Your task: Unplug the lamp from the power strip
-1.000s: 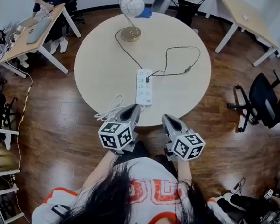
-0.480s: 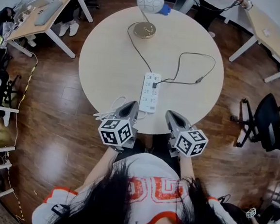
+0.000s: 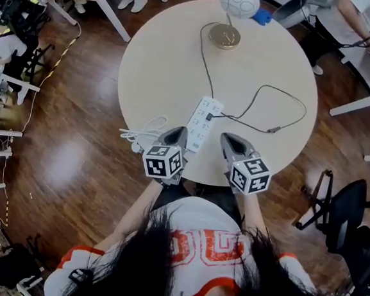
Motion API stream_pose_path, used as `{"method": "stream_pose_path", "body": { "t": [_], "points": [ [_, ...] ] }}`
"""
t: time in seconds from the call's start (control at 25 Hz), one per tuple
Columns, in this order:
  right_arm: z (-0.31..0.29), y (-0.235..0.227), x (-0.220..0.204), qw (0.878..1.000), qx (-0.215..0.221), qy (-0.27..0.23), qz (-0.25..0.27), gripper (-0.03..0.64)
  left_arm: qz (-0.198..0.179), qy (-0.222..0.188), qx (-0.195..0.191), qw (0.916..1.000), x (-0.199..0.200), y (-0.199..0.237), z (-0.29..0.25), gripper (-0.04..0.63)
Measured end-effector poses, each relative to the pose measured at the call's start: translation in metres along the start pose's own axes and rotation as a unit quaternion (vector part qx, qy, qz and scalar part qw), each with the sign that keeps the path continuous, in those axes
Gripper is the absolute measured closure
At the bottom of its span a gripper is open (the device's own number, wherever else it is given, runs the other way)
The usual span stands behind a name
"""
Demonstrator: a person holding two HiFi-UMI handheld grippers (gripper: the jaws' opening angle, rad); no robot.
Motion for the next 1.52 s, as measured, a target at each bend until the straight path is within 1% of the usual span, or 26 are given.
{"method": "stream_pose_path", "body": {
  "t": [0.12,0.16,0.32,0.36,0.44,0.56,0.64,0.68,0.76,0.84,0.92,0.96,1.0,1.08,1.12,1.16,1.24,1.28,1.36,1.4,1.44,1.52],
  "points": [
    [-0.012,-0.012,-0.001,0.994,0.028,0.034,0.098,0.615,-0.005,0.03,0.022,0.9993,-0.022,-0.005,-0.014,0.595],
    [-0.016,-0.016,-0.002,0.991,0.04,0.042,0.118,0.615,-0.002,0.036,0.028,0.999,-0.028,-0.007,-0.017,0.595],
    [-0.033,-0.028,0.0,0.98,0.084,0.06,0.17,0.615,0.003,0.06,0.053,0.9968,-0.049,-0.017,-0.031,0.595],
    [-0.038,-0.03,0.002,0.975,0.092,0.065,0.191,0.615,0.004,0.066,0.058,0.9961,-0.052,-0.019,-0.034,0.595],
    [-0.046,-0.034,0.006,0.962,0.115,0.075,0.236,0.615,0.004,0.074,0.069,0.9949,-0.056,-0.021,-0.04,0.595],
    [-0.06,-0.03,0.011,0.936,0.171,0.097,0.292,0.614,0.011,0.079,0.091,0.9927,-0.06,-0.02,-0.043,0.595],
    [-0.07,-0.026,0.011,0.914,0.206,0.123,0.327,0.606,0.016,0.079,0.102,0.9915,-0.06,-0.017,-0.044,0.595],
    [-0.075,-0.024,0.009,0.902,0.216,0.14,0.346,0.583,0.013,0.081,0.105,0.9911,-0.06,-0.017,-0.044,0.595],
    [-0.085,-0.022,0.001,0.88,0.228,0.176,0.379,0.561,0.005,0.089,0.104,0.9906,-0.063,-0.015,-0.048,0.595],
    [-0.094,-0.021,-0.011,0.861,0.237,0.208,0.4,0.547,0.001,0.101,0.105,0.9894,-0.069,-0.014,-0.051,0.595],
    [-0.1,-0.02,-0.021,0.845,0.244,0.236,0.414,0.511,-0.001,0.111,0.107,0.9881,-0.074,-0.013,-0.053,0.595],
    [-0.102,-0.02,-0.027,0.835,0.243,0.25,0.425,0.48,-0.002,0.114,0.106,0.9878,-0.075,-0.012,-0.054,0.595],
    [-0.105,-0.021,-0.032,0.824,0.241,0.264,0.44,0.466,-0.004,0.115,0.105,0.9878,-0.076,-0.012,-0.054,0.595],
    [-0.108,-0.023,-0.041,0.801,0.239,0.285,0.468,0.468,-0.003,0.114,0.101,0.9883,-0.076,-0.013,-0.054,0.595],
    [-0.11,-0.023,-0.044,0.795,0.24,0.291,0.476,0.468,0.001,0.112,0.098,0.9889,-0.076,-0.013,-0.053,0.595],
    [-0.112,-0.023,-0.046,0.792,0.241,0.294,0.478,0.469,0.006,0.108,0.093,0.9898,-0.076,-0.013,-0.053,0.595],
    [-0.118,-0.024,-0.049,0.789,0.24,0.3,0.479,0.471,0.017,0.097,0.084,0.9916,-0.077,-0.013,-0.054,0.595],
    [-0.122,-0.026,-0.051,0.785,0.237,0.305,0.484,0.476,0.018,0.096,0.08,0.9921,-0.077,-0.013,-0.054,0.595],
    [-0.127,-0.03,-0.056,0.773,0.233,0.321,0.495,0.489,0.009,0.1,0.072,0.9923,-0.078,-0.015,-0.055,0.595],
    [-0.128,-0.032,-0.058,0.77,0.235,0.33,0.492,0.496,0.004,0.103,0.069,0.9923,-0.078,-0.017,-0.056,0.595],
    [-0.128,-0.034,-0.058,0.771,0.236,0.339,0.485,0.509,0.001,0.104,0.067,0.9923,-0.079,-0.018,-0.058,0.595],
    [-0.126,-0.038,-0.056,0.782,0.233,0.348,0.462,0.509,0.0,0.102,0.064,0.9927,-0.078,-0.022,-0.061,0.595]
  ]
}}
Point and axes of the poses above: the fingertips, and each gripper's own axes: z backward along the fingers, y to its left, x out of its top, the point moved 6 cm from there along z, backward along the fingers, and after that the axes turned 12 degrees about -y, right-handed, at the moved point
